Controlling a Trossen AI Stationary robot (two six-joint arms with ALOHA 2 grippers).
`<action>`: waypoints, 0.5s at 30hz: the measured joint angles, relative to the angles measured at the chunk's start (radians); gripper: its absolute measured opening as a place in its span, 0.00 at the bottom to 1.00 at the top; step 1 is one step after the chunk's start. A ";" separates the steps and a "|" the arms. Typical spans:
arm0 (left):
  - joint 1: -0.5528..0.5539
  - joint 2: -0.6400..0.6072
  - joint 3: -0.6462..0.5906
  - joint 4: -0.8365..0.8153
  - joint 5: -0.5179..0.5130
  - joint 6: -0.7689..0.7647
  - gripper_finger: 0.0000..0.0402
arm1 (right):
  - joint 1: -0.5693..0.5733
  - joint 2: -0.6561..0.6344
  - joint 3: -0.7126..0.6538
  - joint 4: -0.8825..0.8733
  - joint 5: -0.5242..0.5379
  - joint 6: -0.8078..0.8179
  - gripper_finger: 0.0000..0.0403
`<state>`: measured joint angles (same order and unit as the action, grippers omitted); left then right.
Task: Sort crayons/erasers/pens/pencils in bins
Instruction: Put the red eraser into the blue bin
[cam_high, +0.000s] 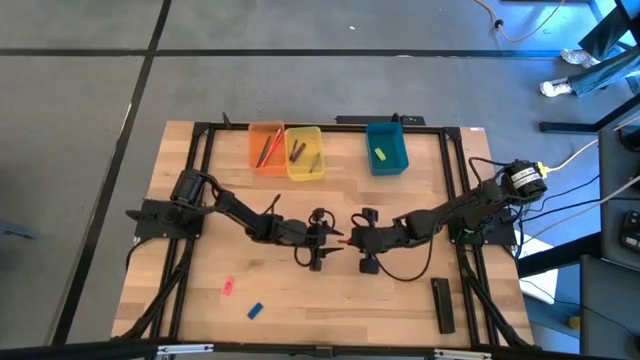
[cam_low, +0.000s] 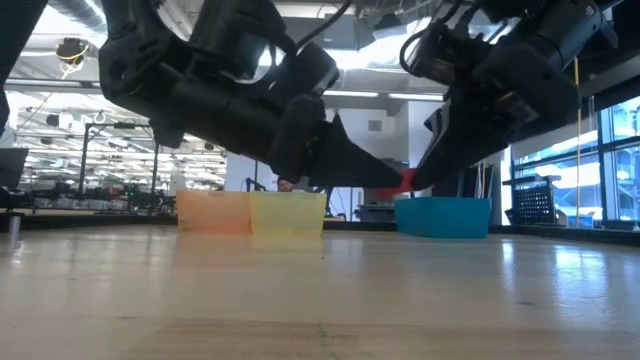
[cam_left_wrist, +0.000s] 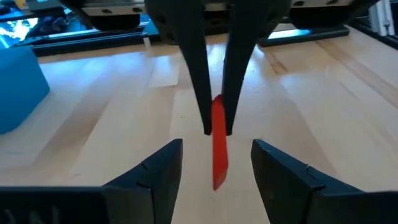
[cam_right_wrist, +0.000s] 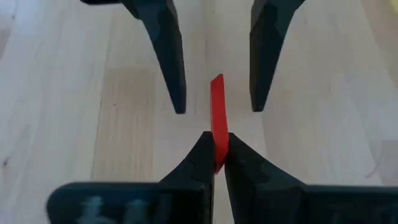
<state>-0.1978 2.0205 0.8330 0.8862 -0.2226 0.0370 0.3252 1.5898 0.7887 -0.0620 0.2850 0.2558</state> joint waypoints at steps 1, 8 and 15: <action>0.000 0.000 0.000 -0.001 -0.002 0.005 0.46 | 0.000 0.000 0.000 0.000 0.012 0.002 0.06; 0.007 0.000 0.000 -0.089 -0.006 0.049 0.30 | 0.001 0.000 0.000 0.026 0.054 0.002 0.06; 0.035 0.000 0.000 -0.100 -0.037 0.020 0.12 | -0.002 0.000 0.000 0.036 0.055 -0.001 0.06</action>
<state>-0.1631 2.0205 0.8326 0.7857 -0.2600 0.0574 0.3233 1.5898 0.7887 -0.0257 0.3397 0.2552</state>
